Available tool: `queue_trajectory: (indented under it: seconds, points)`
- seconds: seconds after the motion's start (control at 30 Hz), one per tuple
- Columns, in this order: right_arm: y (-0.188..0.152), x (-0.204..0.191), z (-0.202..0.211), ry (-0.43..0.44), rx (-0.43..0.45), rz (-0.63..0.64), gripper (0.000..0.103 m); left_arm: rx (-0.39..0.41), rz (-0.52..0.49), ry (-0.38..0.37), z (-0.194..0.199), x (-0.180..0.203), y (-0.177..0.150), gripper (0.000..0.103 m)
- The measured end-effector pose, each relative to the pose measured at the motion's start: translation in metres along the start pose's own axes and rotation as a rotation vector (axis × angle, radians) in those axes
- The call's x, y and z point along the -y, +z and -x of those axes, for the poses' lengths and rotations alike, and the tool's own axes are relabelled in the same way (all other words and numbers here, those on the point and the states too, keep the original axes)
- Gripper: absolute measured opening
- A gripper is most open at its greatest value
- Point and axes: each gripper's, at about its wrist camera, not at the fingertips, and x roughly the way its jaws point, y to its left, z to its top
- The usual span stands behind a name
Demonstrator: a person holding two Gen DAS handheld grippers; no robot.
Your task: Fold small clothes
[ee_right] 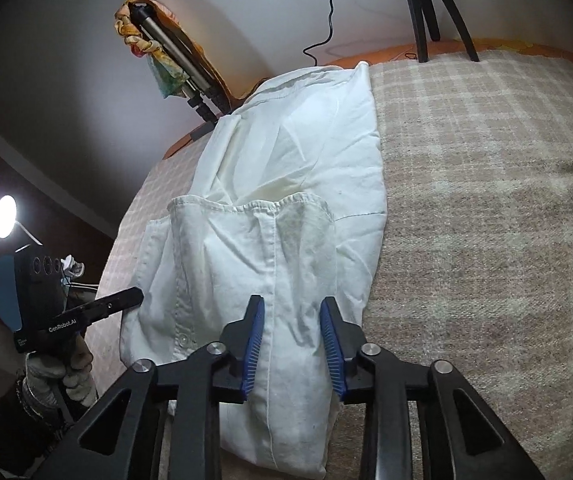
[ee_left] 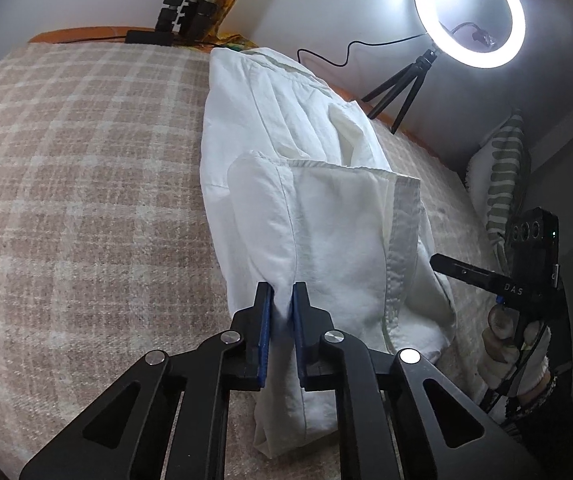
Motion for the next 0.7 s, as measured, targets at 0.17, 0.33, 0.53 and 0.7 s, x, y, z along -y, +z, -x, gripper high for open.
queue_trajectory:
  seconds: [0.17, 0.33, 0.53, 0.7]
  points:
    - [-0.004, -0.005, 0.023, -0.037, 0.064, -0.009, 0.0, 0.045, -0.018, -0.037, 0.021, 0.008, 0.0, 0.004]
    - [-0.001, 0.004, 0.037, -0.031, 0.126, -0.015, 0.0, 0.003, -0.023, 0.02, -0.001, -0.001, 0.001, 0.004]
    - [0.005, 0.0, 0.019, -0.136, 0.067, 0.046, 0.007, 0.038, -0.057, 0.087, 0.01, 0.004, 0.006, 0.02]
    - [0.008, 0.0, 0.033, -0.202, 0.097, 0.056, 0.016, 0.098, -0.04, 0.113, 0.027, -0.005, 0.019, 0.027]
